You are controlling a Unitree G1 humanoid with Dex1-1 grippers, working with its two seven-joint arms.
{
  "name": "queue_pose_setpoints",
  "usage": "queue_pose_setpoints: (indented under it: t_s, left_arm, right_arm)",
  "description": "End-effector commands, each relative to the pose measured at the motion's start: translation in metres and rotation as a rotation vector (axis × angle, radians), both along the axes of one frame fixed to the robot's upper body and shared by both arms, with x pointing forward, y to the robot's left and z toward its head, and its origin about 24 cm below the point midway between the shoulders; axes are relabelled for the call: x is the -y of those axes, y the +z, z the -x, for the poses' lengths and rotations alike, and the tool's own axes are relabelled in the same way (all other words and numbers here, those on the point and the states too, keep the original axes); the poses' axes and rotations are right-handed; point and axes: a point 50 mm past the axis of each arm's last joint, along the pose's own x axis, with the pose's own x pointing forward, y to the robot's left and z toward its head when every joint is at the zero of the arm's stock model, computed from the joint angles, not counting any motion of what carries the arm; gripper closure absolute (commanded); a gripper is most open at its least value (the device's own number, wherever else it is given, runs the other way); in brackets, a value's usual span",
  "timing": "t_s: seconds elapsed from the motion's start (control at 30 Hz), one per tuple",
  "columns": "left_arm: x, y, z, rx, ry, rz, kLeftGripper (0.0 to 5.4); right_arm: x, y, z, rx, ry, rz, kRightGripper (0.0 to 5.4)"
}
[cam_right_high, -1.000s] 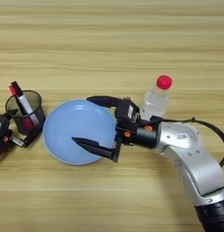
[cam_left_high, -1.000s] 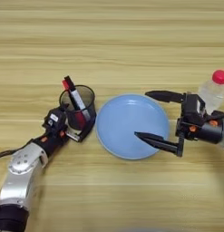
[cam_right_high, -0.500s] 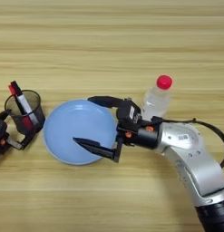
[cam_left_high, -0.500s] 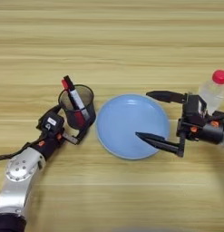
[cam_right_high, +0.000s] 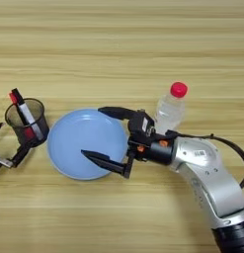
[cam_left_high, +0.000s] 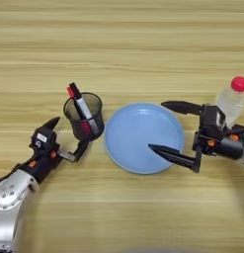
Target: Move the objects on the table
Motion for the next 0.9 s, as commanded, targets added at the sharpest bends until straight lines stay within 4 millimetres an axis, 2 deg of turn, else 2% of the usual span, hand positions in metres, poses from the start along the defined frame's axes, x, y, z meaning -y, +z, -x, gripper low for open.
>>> queue_pose_setpoints:
  t_s: [0.03, 0.23, 0.5, 0.7, 0.9]
  left_arm:
    - [-0.008, 0.004, 0.006, -0.011, 0.023, -0.019, 0.04]
    - [-0.009, 0.009, 0.017, 0.006, 0.028, -0.054, 0.04]
    - [-0.002, 0.036, 0.025, 0.102, -0.003, -0.078, 0.04]
    - [0.002, 0.065, 0.020, 0.198, -0.017, -0.079, 0.04]
    - [0.005, 0.076, 0.007, 0.242, 0.029, -0.064, 0.04]
  right_arm:
    - [0.001, 0.002, 0.000, 0.013, -0.001, 0.000, 0.00]
    - [0.000, 0.002, -0.001, 0.014, 0.004, -0.002, 0.00]
    - [-0.001, 0.001, -0.003, 0.011, 0.011, -0.004, 0.00]
    - [-0.002, 0.001, -0.005, 0.012, 0.009, -0.009, 0.00]
    - [-0.004, 0.001, -0.006, 0.020, -0.006, -0.018, 0.00]
